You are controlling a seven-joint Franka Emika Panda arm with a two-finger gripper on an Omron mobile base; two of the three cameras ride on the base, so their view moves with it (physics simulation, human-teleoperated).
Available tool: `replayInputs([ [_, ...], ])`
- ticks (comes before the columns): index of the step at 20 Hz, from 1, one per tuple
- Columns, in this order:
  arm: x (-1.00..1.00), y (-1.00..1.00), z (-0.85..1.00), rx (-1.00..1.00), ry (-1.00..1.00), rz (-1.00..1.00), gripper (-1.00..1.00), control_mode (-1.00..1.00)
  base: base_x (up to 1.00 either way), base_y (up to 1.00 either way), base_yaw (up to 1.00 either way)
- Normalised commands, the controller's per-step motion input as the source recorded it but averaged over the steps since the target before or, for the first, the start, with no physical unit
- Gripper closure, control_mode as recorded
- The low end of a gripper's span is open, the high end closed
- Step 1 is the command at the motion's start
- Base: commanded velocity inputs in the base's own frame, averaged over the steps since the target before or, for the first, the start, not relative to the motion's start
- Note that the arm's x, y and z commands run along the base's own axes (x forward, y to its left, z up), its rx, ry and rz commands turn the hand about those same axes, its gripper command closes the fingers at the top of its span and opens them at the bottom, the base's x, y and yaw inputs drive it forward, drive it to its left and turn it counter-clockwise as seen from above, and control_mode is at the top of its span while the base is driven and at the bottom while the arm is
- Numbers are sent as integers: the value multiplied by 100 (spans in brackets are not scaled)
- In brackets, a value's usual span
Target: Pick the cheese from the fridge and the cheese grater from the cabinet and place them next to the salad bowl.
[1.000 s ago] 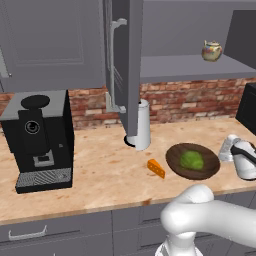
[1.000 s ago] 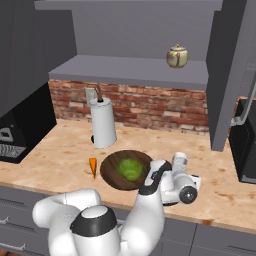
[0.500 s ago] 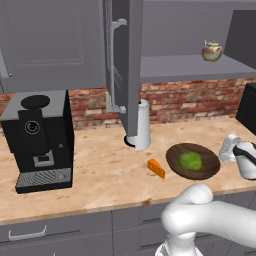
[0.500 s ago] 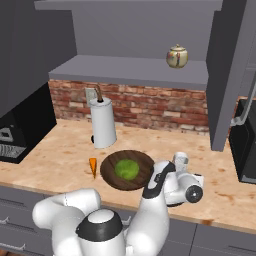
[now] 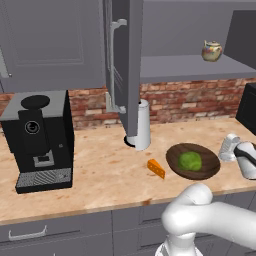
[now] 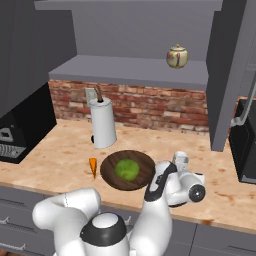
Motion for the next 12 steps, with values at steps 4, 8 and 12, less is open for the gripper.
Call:
replayInputs([
  [4,-14,18,-39,0,0,0,100,-100,0,0,0],
  [8,-7,26,-25,0,0,0,-100,-100,0,0,0],
  [12,-3,4,-7,0,0,0,-100,-100,0,0,0],
])
